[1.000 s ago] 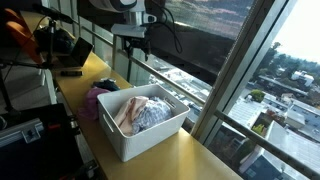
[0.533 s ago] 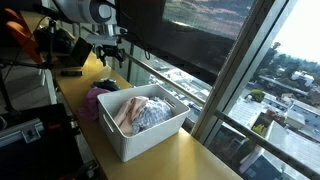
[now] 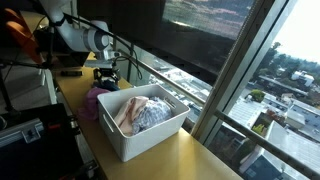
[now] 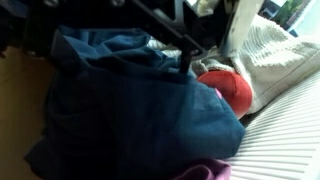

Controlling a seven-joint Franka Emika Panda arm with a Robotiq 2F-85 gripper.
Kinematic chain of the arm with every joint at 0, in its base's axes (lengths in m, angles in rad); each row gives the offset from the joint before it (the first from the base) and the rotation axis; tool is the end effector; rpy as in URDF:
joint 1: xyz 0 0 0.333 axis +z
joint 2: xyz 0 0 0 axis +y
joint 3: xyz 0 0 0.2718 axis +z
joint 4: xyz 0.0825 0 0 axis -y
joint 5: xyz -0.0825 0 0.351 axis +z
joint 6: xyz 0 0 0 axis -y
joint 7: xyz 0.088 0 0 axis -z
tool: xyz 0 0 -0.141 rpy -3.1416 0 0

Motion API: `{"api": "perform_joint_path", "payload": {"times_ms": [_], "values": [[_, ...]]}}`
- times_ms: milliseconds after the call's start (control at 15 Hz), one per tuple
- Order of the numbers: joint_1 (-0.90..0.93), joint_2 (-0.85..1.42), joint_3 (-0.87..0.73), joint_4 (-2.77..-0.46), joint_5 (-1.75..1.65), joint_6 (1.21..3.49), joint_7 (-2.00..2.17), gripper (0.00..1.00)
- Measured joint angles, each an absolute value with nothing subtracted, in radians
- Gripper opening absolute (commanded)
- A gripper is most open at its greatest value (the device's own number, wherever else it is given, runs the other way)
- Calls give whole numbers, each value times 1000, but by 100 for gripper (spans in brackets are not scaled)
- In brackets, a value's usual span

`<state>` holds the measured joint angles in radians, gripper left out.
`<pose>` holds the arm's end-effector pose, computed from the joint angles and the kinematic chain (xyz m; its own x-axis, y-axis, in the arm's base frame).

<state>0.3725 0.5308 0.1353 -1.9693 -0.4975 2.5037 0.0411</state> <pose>0.5052 0.2755 0.1563 0.6631 0.7484 -0.0154 0.7312 -0.6432 0.2273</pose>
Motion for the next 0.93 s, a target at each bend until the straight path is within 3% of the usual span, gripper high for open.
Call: {"api": "perform_joint_path", "payload": {"times_ms": [333, 400, 467, 933], "values": [[431, 728, 80, -1863, -524, 2512, 66, 100], [434, 756, 76, -1845, -524, 2512, 65, 75], [434, 776, 75, -1831, -524, 2512, 62, 74], [320, 726, 150, -1853, -448, 2512, -188, 21]]}}
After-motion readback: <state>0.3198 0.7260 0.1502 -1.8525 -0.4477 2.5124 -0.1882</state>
